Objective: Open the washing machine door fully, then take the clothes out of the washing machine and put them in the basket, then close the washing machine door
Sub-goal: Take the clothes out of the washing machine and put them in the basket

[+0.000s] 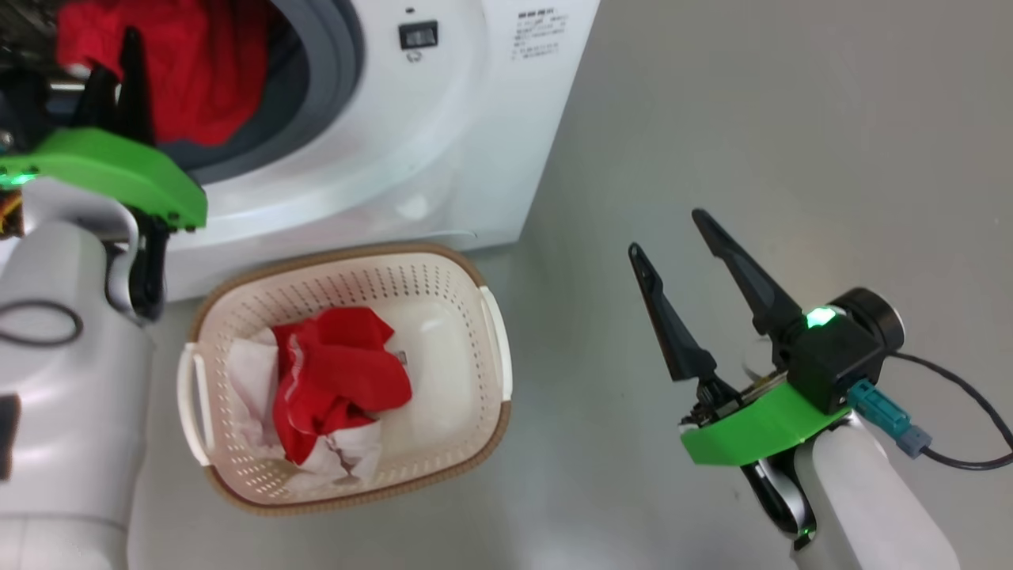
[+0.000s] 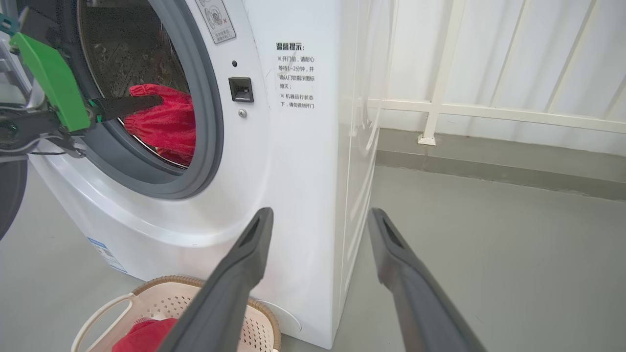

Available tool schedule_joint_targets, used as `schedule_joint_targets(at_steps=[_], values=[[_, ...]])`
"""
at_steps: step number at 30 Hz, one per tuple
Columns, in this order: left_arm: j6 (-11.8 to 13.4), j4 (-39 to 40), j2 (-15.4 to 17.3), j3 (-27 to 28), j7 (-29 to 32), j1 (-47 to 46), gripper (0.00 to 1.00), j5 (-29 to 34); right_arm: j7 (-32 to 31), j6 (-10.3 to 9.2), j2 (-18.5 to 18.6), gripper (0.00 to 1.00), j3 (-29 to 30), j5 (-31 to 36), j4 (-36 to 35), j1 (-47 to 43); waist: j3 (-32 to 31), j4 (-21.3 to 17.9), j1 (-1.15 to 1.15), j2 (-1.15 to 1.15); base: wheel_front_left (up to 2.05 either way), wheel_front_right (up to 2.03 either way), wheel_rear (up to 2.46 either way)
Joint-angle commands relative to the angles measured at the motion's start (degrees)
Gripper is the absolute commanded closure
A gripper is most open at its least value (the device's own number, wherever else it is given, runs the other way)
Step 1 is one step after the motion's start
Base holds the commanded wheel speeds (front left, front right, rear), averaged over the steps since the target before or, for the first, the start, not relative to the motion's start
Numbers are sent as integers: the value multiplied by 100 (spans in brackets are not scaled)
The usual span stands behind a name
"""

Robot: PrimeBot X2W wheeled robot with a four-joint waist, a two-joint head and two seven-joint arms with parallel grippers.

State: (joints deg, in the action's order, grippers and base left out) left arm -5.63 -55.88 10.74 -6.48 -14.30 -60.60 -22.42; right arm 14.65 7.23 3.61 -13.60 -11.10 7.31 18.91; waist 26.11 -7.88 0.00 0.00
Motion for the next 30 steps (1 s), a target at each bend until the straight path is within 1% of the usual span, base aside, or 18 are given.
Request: schedule_joint_targets(at_steps=[1, 4, 9, 13, 22, 30], values=[[13, 299, 236, 152, -67, 158, 100, 42, 35, 25, -9, 0, -94, -56, -105, -144, -216, 125, 0, 0, 0, 0, 0], [57, 900, 212, 281, -68, 605, 100, 127, 35, 25, 1, 0, -107, -45, -77, -220, -430, 179, 0, 0, 0, 0, 0], [71, 1595, 143, 429, -69, 1312, 100, 233, 35, 25, 21, 0, -107, -49, -16, -356, -807, 241, 0, 0, 0, 0, 0], [94, 2350, 56, 544, -69, 2050, 100, 334, 35, 25, 29, 0, -84, -38, 28, -536, -1168, 306, 0, 0, 0, 0, 0], [263, 3354, -98, 517, -41, 2864, 100, 355, 35, 25, 22, 0, 3, -68, 65, -765, -1508, 453, 0, 0, 0, 0, 0], [471, 4560, -185, 439, 335, 3510, 100, 316, 35, 25, 5, 0, 62, -44, 61, -816, -1696, 522, 0, 0, 0, 0, 0]])
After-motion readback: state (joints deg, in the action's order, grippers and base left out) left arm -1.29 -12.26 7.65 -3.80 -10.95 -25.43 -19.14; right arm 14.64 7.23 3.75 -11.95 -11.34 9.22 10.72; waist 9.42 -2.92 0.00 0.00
